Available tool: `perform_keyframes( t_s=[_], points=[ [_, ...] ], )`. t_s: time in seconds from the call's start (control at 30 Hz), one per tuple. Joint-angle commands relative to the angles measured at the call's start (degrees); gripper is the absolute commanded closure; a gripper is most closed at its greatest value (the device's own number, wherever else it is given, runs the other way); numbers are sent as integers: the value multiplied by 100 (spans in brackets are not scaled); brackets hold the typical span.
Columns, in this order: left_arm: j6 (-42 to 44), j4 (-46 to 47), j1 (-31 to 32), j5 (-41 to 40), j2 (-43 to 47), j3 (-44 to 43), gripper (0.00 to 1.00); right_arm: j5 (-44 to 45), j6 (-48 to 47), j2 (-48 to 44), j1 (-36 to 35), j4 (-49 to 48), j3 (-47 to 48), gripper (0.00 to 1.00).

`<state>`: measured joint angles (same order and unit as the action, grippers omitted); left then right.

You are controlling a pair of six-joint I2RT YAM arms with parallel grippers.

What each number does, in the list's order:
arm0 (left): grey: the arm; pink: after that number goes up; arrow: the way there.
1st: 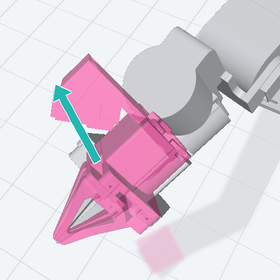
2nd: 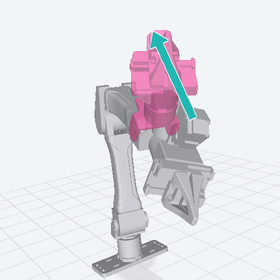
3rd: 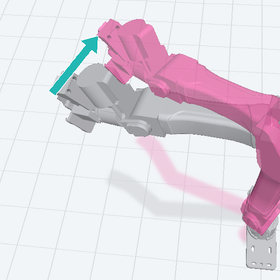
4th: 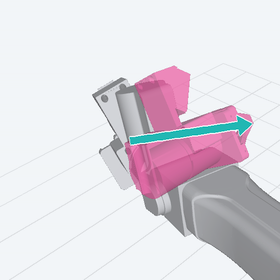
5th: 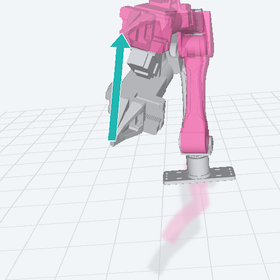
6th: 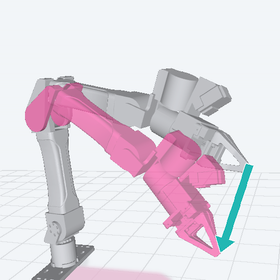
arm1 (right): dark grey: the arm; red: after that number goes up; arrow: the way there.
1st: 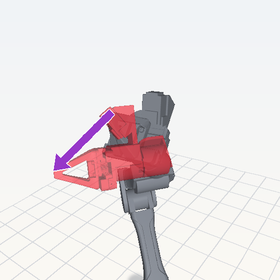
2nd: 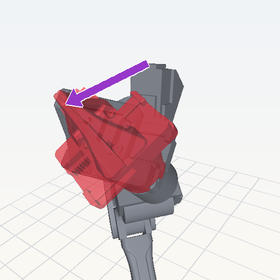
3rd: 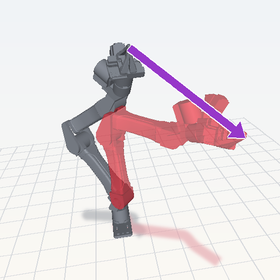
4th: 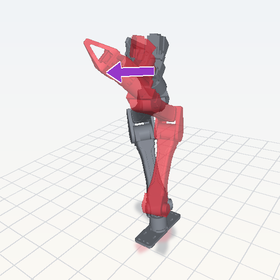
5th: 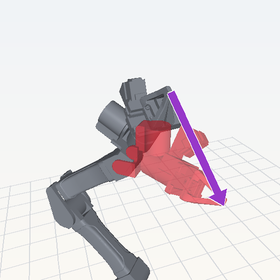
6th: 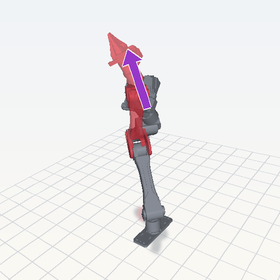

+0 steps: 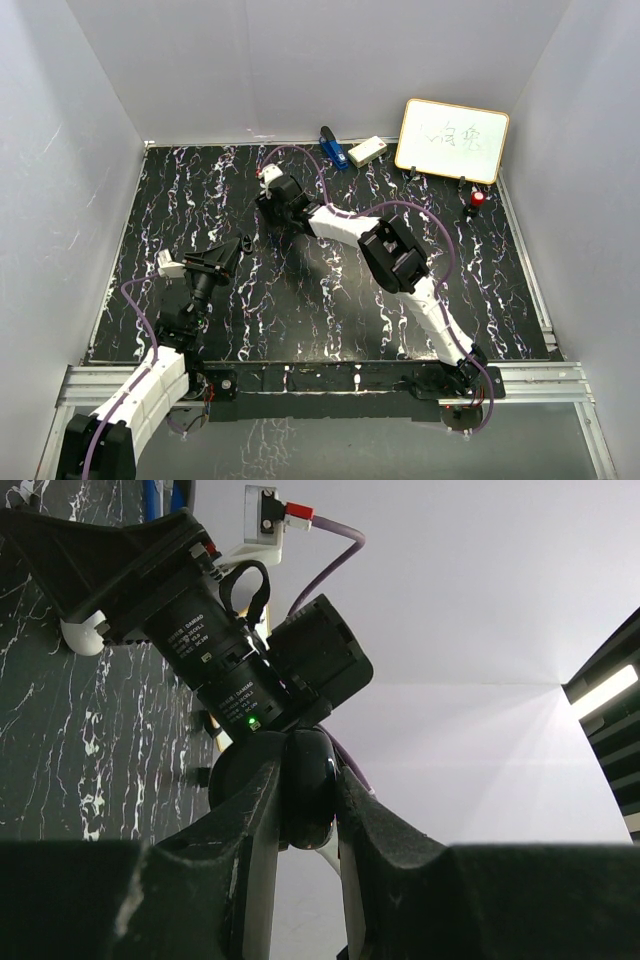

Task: Insert the wireless bluetooth earbuds into the charging case
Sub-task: Pick up the earbud from the center of the board.

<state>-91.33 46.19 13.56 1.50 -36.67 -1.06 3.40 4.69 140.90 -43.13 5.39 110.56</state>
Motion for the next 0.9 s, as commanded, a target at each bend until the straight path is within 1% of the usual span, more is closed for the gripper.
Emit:
perform_keyframes(
  t_s=[0.0,0.13,0.23,0.53,0.63,0.87],
  points=[
    [-42,223,-37,52,28,9,100,173,-74,148,-49,-252,376,52],
    [-43,219,-38,45,23,9,100,247,-67,192,-76,-205,378,61],
    [-38,236,-37,48,-4,7,100,296,-96,221,-95,-214,360,63],
    [-52,314,-43,55,-107,9,100,322,-137,344,-116,-161,429,67],
    [-52,346,-41,52,-151,22,100,344,-157,395,-124,-137,457,70],
    [-43,381,-46,48,-196,10,100,445,-111,215,-149,-255,92,82]
  ],
)
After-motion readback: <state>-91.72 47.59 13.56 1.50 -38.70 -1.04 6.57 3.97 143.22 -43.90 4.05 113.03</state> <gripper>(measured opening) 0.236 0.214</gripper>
